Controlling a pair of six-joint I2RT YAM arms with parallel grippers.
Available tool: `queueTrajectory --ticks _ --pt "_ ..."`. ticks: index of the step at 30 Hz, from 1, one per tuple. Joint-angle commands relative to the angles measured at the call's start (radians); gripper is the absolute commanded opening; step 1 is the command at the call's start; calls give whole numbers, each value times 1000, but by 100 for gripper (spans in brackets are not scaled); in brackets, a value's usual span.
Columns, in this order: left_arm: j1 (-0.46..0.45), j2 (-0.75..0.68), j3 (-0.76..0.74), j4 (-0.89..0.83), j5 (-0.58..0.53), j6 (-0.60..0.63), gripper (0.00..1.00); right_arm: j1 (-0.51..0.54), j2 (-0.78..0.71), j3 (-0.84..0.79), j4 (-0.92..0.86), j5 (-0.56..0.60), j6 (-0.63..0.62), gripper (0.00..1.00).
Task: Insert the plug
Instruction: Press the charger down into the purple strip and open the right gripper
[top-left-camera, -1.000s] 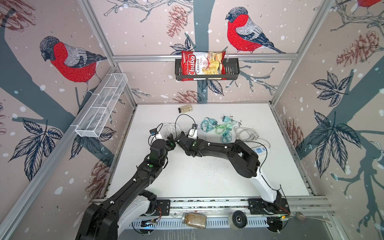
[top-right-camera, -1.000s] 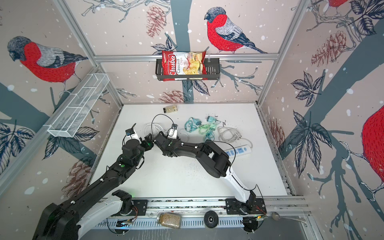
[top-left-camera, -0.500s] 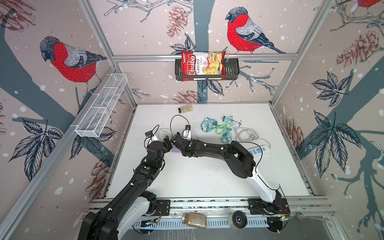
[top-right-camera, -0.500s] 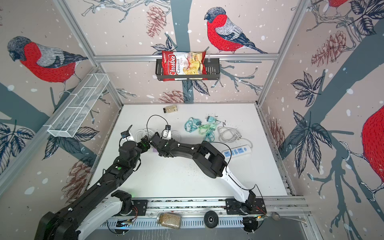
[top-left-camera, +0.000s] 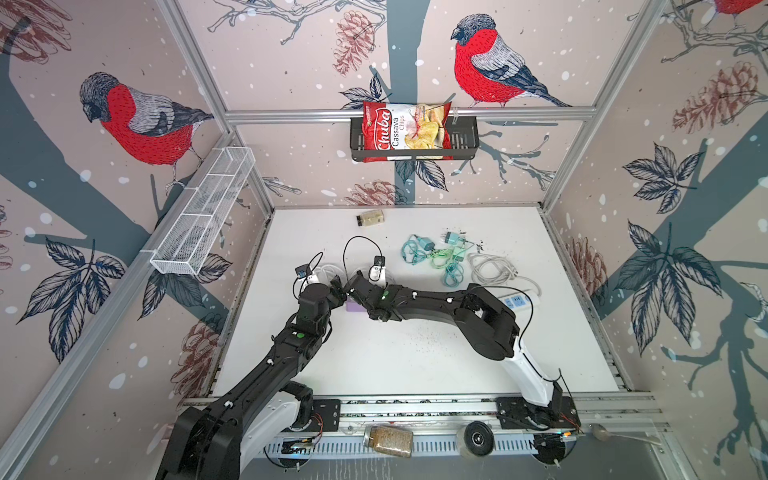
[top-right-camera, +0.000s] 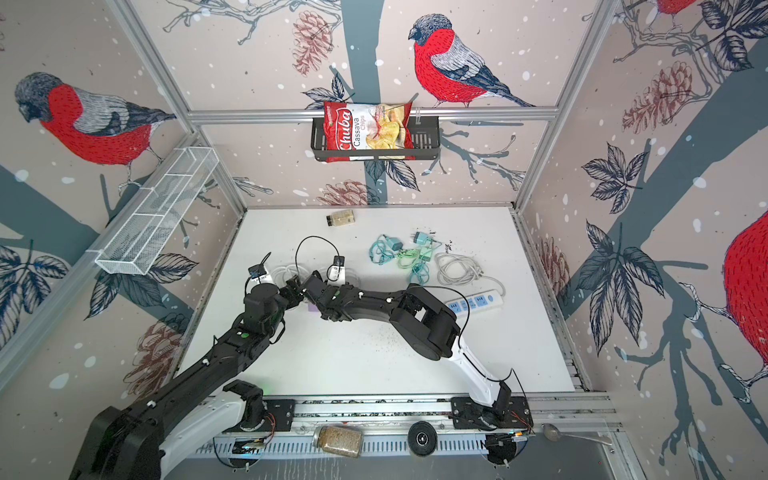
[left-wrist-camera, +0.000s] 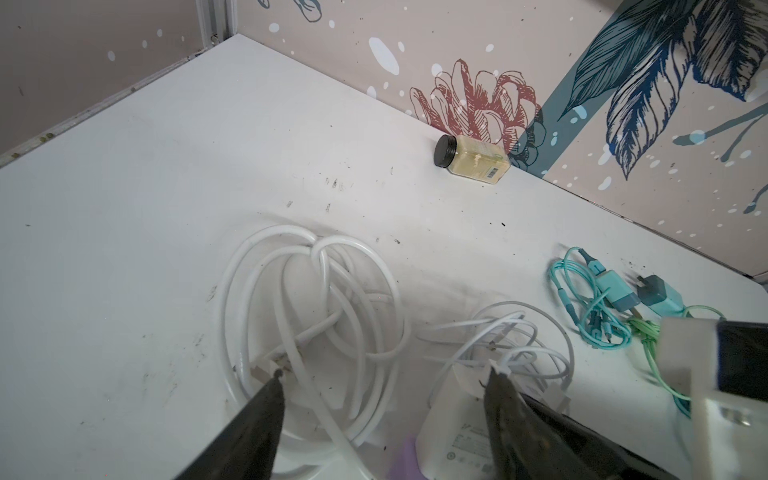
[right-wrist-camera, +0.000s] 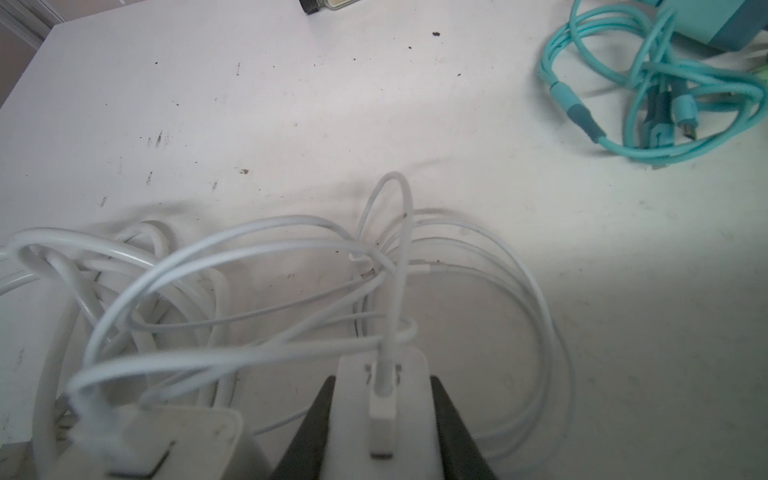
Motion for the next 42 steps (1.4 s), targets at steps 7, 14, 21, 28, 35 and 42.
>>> queueTrajectory --ticks 7,14,21,28,35,42 --pt "2 56 -44 121 41 -19 72 25 -17 -16 -125 -78 43 54" --pt "1 81 -52 141 67 -33 72 44 -71 -7 -142 -50 37 61" --pt "2 101 -66 181 79 -32 71 70 -117 10 -148 -35 19 63" --pt "2 111 -75 191 88 -39 71 78 -148 -23 -138 -35 33 63" --pt "2 155 -61 190 148 -46 68 84 -196 -77 -136 4 48 63" --pt "1 199 -78 209 170 -63 58 83 -292 -179 -112 37 71 64"
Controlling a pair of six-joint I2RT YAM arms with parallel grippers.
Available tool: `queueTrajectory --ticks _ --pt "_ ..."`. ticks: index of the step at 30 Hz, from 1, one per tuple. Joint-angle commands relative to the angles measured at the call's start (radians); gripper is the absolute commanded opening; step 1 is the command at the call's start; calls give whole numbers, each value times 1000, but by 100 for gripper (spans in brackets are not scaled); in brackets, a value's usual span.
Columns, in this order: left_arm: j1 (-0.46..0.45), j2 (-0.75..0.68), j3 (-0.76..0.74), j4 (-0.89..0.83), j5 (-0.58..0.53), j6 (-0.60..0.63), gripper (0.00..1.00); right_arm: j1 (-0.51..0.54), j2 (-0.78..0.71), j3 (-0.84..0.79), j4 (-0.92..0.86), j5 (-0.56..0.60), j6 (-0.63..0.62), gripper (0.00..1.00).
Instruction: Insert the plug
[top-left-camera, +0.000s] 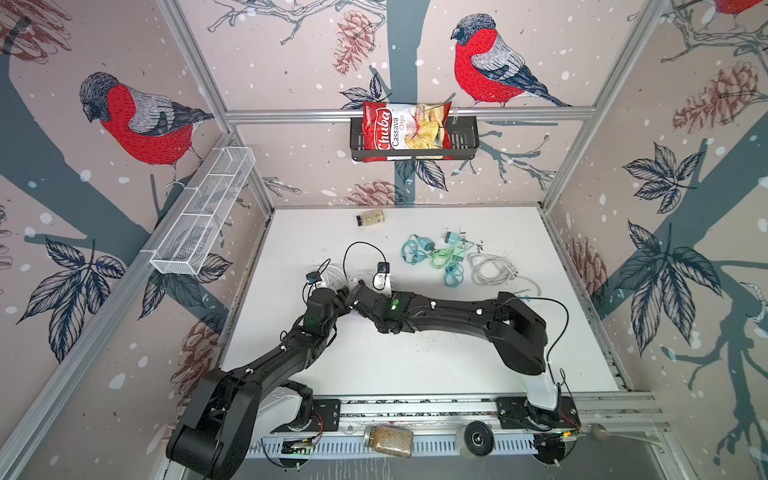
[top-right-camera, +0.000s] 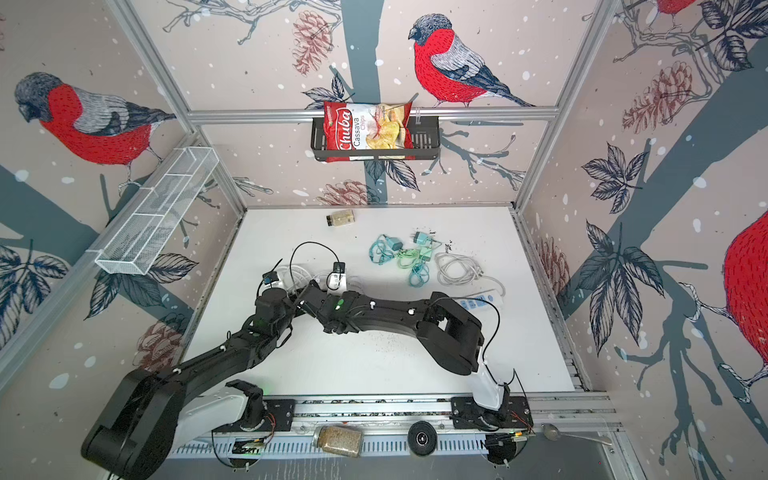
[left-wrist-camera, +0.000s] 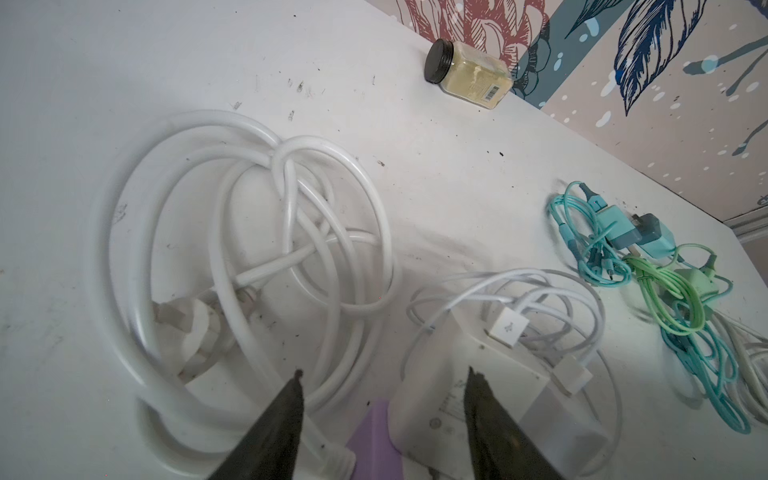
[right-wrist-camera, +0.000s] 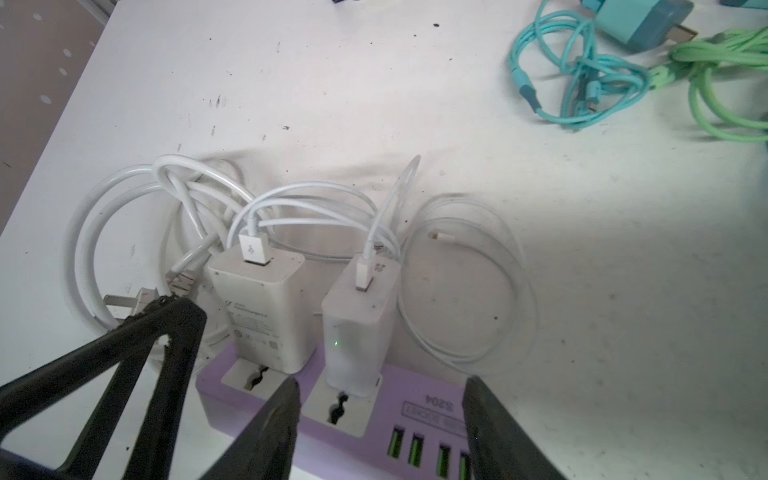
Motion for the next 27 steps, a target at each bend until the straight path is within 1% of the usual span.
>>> queueTrajectory --ticks 1,9,14,17,22,25,27 --pt "2 13 -3 44 41 -7 57 -1 -49 -42 16 48 30 64" --pt "0 38 -10 38 42 -11 54 -35 -171 -169 48 74 36 64" --pt "1 25 -64 44 52 -26 52 -69 -236 -247 69 79 39 64" --pt "1 -12 -95 41 60 -38 51 -89 -271 -281 84 84 34 65" --pt "-1 -70 -108 -28 32 -69 51 -120 -328 -330 85 106 27 66" --pt "-1 -71 -103 -91 16 -105 51 -146 -382 -381 98 104 27 66" --pt "-1 -61 -99 -108 30 -126 51 -165 -419 -420 108 105 26 67"
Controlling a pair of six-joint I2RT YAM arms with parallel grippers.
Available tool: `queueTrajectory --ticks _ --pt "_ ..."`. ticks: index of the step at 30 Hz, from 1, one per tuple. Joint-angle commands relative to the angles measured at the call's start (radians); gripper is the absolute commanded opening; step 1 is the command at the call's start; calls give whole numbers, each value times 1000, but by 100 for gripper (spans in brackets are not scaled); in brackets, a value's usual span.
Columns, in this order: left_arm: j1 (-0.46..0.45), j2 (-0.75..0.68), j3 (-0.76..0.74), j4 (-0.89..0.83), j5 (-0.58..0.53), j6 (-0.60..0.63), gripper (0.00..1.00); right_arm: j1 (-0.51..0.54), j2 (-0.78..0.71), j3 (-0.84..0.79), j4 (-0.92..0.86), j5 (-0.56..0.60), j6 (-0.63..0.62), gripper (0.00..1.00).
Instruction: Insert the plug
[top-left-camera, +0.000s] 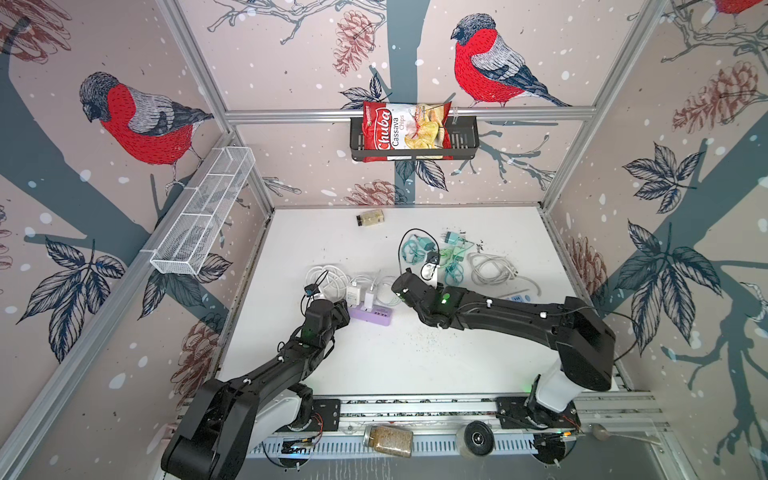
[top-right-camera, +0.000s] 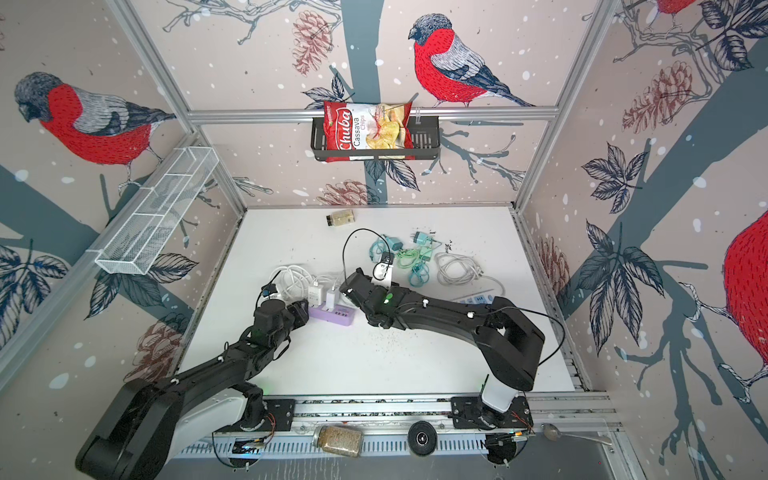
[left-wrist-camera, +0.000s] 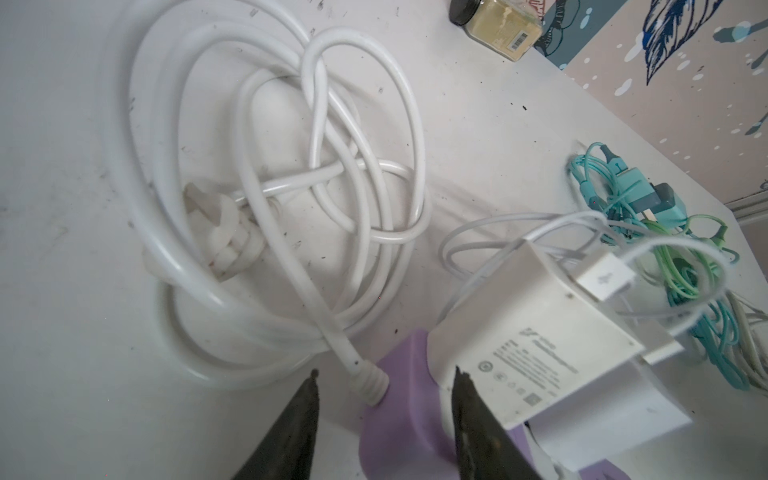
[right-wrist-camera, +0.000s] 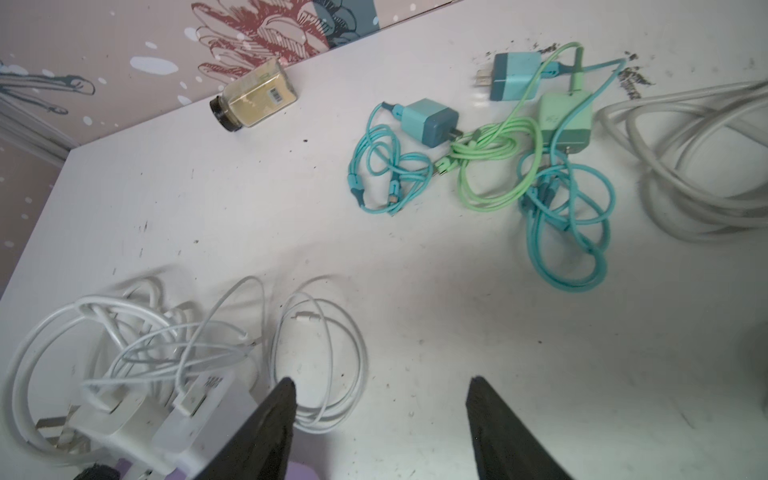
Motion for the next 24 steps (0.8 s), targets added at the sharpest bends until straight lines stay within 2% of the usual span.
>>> queueTrajectory --ticks 1,5,11,20,24 --pt "-1 17 14 -90 -8 -56 52 -25 -58 -49 26 28 2 67" --pt "-3 74 27 -114 0 -96 51 -79 -142 -130 40 19 -8 70" --pt "-23 127 8 -93 -29 -143 50 -221 -263 -249 25 -2 -19 74" --pt "-41 110 80 -206 -120 -150 55 -607 -448 -462 41 -100 -87 74" --pt "-41 49 99 -273 -151 -150 69 -761 -447 -484 43 -149 -121 76"
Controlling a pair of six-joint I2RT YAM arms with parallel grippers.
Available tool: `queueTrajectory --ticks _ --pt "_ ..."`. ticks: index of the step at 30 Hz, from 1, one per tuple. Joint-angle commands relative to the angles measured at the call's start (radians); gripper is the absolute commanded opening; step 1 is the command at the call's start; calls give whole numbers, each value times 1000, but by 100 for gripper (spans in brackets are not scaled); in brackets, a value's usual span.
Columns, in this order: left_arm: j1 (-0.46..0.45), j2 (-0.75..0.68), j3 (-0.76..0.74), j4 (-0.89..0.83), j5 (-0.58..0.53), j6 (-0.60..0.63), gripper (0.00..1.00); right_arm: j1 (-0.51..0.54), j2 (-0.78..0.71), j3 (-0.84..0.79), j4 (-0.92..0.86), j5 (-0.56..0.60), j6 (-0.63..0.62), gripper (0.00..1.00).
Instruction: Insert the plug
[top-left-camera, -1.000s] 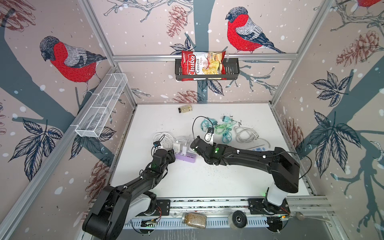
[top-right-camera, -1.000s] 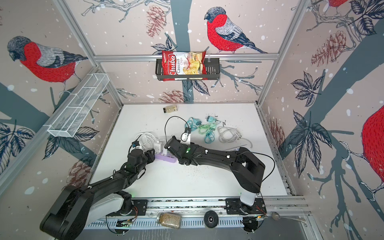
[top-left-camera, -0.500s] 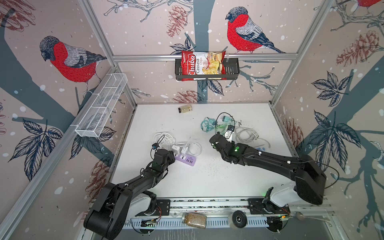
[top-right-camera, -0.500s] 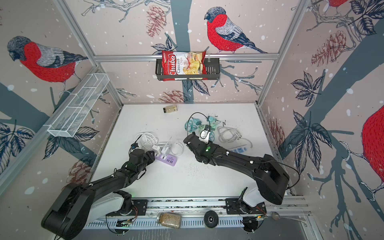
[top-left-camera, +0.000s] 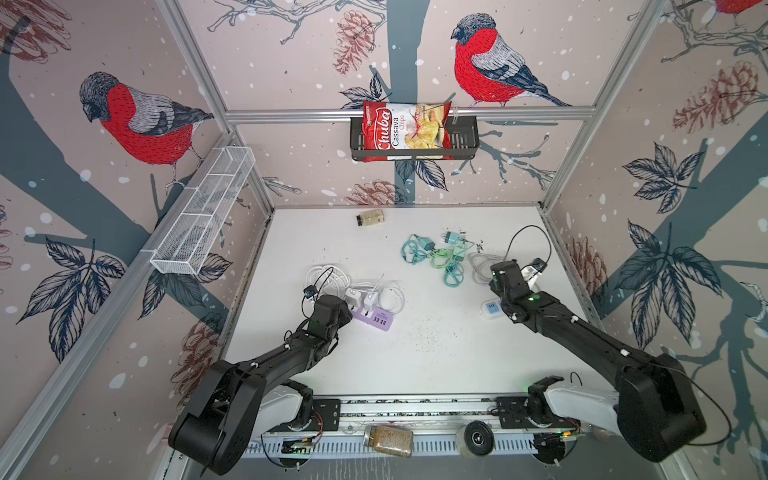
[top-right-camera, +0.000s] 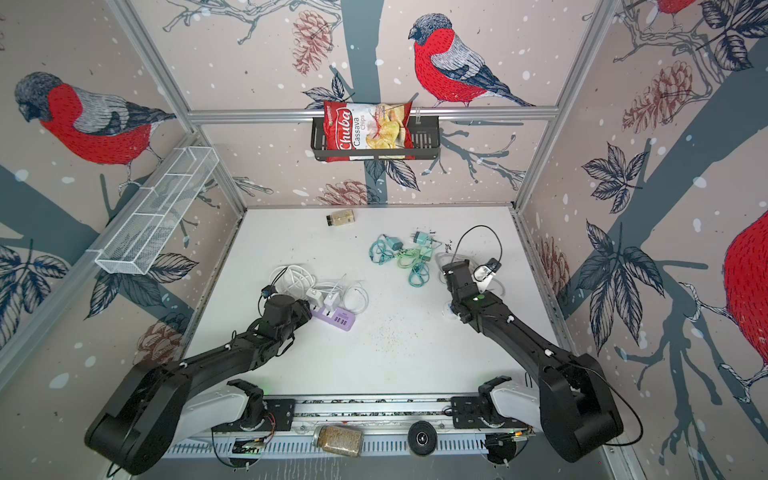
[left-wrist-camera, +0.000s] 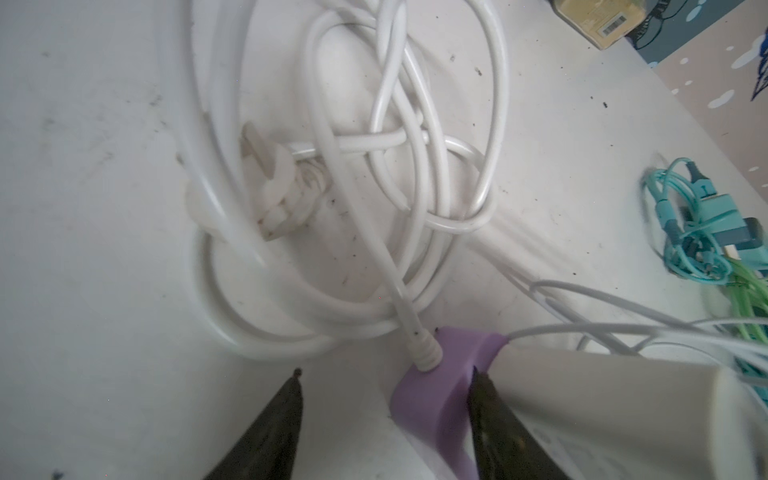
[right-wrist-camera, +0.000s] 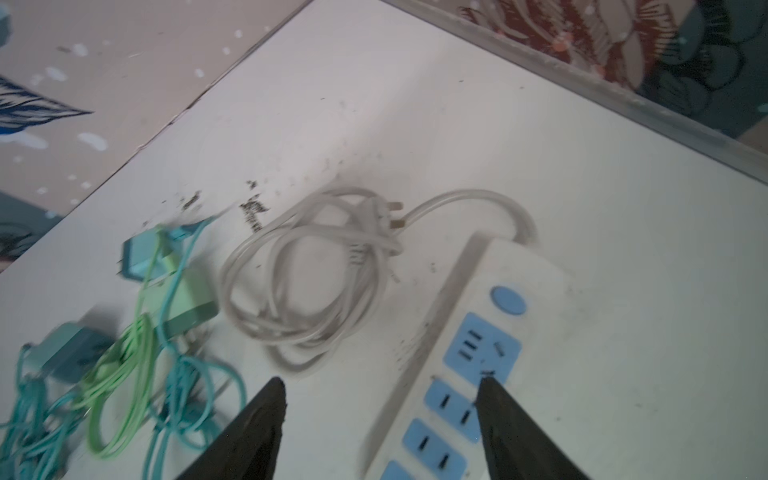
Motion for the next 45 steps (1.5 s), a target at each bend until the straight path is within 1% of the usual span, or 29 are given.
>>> queueTrajectory --ticks 1,3,6,9,11,13,15,17,19,22,23,24,27,30,33,35,37,40,43,45 --pt "-2 -54 24 -151 -66 1 71 -88 3 -13 11 -59 -57 77" --pt "-2 -111 41 -217 -117 -8 76 -136 15 -15 18 -68 -84 76" --pt "-2 -208 38 -266 -173 2 79 -205 31 -14 22 -91 -119 76" --pt "-1 -301 29 -277 -207 21 81 -297 39 -28 50 -179 -149 77" --pt "-2 -335 56 -302 -210 54 76 -342 48 -29 52 -216 -166 77" --pt "-2 -340 111 -350 -214 74 73 -365 55 -27 56 -230 -181 77" --pt "-2 -342 150 -360 -205 103 73 -396 91 -36 85 -287 -194 77" --pt "-2 -347 170 -319 -174 162 74 -424 117 -38 111 -343 -201 77" --pt "-2 -331 216 -318 -147 192 74 -439 150 -25 124 -375 -216 76" --pt "-14 -266 314 -321 -84 225 74 -460 198 1 126 -413 -236 76" --pt "-31 -238 339 -295 -59 228 74 -466 209 5 132 -416 -243 75" --pt "-57 -208 352 -256 -50 228 73 -471 216 9 138 -421 -252 75" --pt "-168 -103 386 -147 -66 223 70 -481 245 21 156 -451 -276 74" --pt "-246 45 468 -119 -34 228 70 -481 284 38 141 -497 -289 70" --pt "-319 163 555 -120 -15 261 70 -470 285 25 127 -525 -285 65" --pt "-355 224 590 -100 15 274 70 -454 266 4 119 -536 -278 58" --pt "-380 268 612 -73 45 273 70 -441 252 -20 109 -563 -270 54" --pt "-406 324 615 -18 101 273 69 -387 231 -51 103 -601 -241 52" --pt "-411 394 631 -43 143 237 68 -296 215 -56 79 -578 -192 52" --pt "-411 425 626 -32 193 235 65 -232 211 -62 77 -583 -140 51"
